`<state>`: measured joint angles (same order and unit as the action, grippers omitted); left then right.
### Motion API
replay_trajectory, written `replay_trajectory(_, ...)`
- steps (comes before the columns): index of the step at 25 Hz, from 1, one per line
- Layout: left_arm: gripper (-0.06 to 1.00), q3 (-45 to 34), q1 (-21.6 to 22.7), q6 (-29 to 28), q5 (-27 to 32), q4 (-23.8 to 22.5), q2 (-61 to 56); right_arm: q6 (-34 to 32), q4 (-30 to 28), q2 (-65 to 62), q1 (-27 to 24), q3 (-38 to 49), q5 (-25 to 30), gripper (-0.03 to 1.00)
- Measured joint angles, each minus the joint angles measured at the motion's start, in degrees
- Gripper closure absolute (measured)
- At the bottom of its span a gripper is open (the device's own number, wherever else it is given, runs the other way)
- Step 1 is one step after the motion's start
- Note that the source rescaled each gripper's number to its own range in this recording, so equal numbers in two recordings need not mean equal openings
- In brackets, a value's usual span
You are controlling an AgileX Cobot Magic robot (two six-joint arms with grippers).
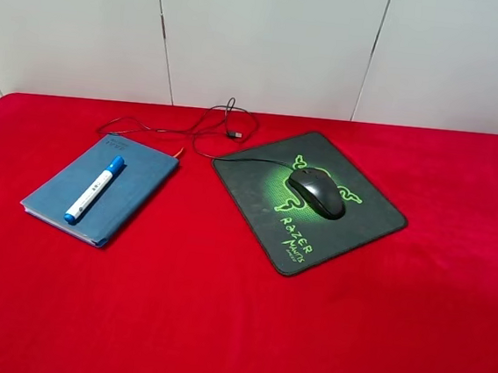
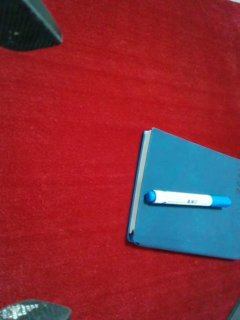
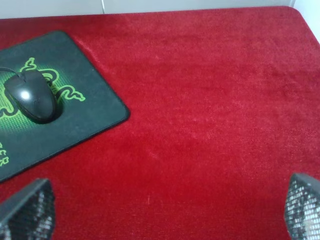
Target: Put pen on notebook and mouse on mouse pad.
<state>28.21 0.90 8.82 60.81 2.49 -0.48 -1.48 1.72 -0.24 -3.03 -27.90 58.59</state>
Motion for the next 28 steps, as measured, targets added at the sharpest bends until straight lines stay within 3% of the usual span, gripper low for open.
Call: replay_trajectory(28,-0.05,0.00,0.00,0.00,0.00,0.00,0.00,0.06,0.06,0.00,0.00,0.00,-0.09,-0.03)
